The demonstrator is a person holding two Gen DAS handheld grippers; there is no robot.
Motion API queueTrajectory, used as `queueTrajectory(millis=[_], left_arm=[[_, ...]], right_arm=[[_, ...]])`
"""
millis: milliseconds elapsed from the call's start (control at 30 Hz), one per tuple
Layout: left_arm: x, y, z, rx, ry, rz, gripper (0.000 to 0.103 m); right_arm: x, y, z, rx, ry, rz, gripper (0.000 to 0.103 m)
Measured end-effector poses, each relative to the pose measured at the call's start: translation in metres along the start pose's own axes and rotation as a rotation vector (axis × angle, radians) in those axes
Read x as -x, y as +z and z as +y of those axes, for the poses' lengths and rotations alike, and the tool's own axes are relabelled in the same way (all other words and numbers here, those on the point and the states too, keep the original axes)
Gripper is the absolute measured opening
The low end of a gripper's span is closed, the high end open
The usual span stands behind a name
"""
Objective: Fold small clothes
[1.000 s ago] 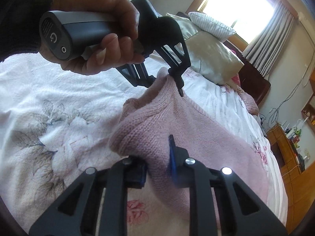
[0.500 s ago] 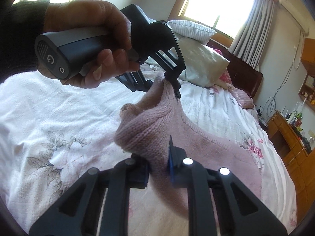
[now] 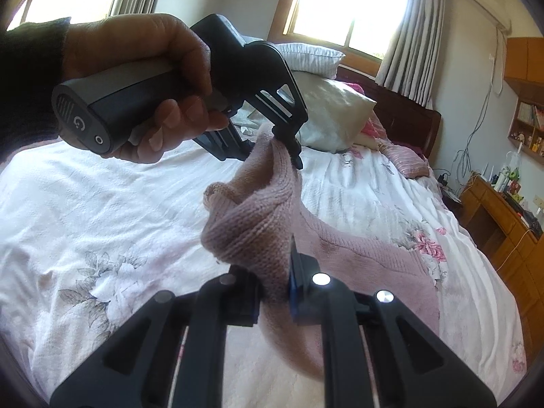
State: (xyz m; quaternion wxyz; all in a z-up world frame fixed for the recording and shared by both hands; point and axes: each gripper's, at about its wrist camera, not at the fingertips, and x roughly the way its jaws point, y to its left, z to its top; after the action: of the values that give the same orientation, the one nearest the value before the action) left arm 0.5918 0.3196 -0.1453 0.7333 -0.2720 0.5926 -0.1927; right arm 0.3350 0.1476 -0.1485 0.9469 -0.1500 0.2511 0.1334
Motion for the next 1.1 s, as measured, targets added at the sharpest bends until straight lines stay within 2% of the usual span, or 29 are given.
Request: queueTrajectory(millis=[567,1100], left_arm=[[-0.031,-0.007,-0.083,-0.089,0.111,0.017,0.027],[-0.087,-0.010,-0.139,-0.133,0.174,0.051,0.027]], right_arm=[[0.019,-0.016,-0.074,-0.152,0.003,-0.030,0.011],[0.023,-0.044,-0.129,-0.229,-0.031,-0.026,0.011]])
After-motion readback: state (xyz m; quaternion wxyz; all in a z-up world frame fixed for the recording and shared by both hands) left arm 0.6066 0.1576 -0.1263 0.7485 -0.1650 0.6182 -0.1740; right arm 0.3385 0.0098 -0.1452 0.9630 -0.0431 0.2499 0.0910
